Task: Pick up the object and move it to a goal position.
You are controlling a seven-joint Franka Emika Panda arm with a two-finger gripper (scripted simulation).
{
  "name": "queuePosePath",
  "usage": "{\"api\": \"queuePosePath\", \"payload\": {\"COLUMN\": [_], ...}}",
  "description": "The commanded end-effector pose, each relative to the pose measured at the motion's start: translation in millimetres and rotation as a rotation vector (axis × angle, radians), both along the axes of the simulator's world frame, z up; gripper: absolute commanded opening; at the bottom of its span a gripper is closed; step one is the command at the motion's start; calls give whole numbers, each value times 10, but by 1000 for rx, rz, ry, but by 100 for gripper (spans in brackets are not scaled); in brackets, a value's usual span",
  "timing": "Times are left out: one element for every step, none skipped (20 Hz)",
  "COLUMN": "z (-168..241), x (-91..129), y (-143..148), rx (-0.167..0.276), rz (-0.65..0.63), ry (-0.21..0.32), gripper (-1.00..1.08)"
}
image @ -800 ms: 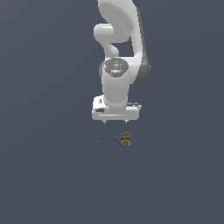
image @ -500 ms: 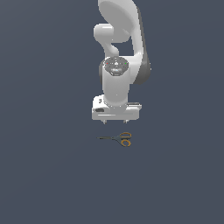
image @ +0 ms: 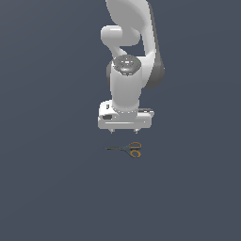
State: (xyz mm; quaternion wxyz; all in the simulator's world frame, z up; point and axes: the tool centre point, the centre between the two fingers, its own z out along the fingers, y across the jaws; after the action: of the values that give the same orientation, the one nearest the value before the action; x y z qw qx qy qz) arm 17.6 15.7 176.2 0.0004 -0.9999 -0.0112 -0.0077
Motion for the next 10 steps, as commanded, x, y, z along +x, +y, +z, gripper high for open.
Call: {"api": "queuePosePath", "payload": {"z": [-13, -19, -26, -33, -42, -54, -67, -82, -97, -114], "x": [-4, -3, -3, -2, -1, -1, -1, -1, -2, -2], "y": [-2, -3, -4, -5, -6, -8, -10, -11, -13, -16], "rx": [0, -1, -1, -2, -3, -4, -5, -6, -7, -8], "rz": [7, 13, 20, 29, 39, 51, 64, 79, 94, 112], "ry": [1, 2, 2, 2, 2, 2, 2, 3, 3, 4], "gripper": [100, 100, 100, 100, 100, 100, 100, 100, 100, 100]}}
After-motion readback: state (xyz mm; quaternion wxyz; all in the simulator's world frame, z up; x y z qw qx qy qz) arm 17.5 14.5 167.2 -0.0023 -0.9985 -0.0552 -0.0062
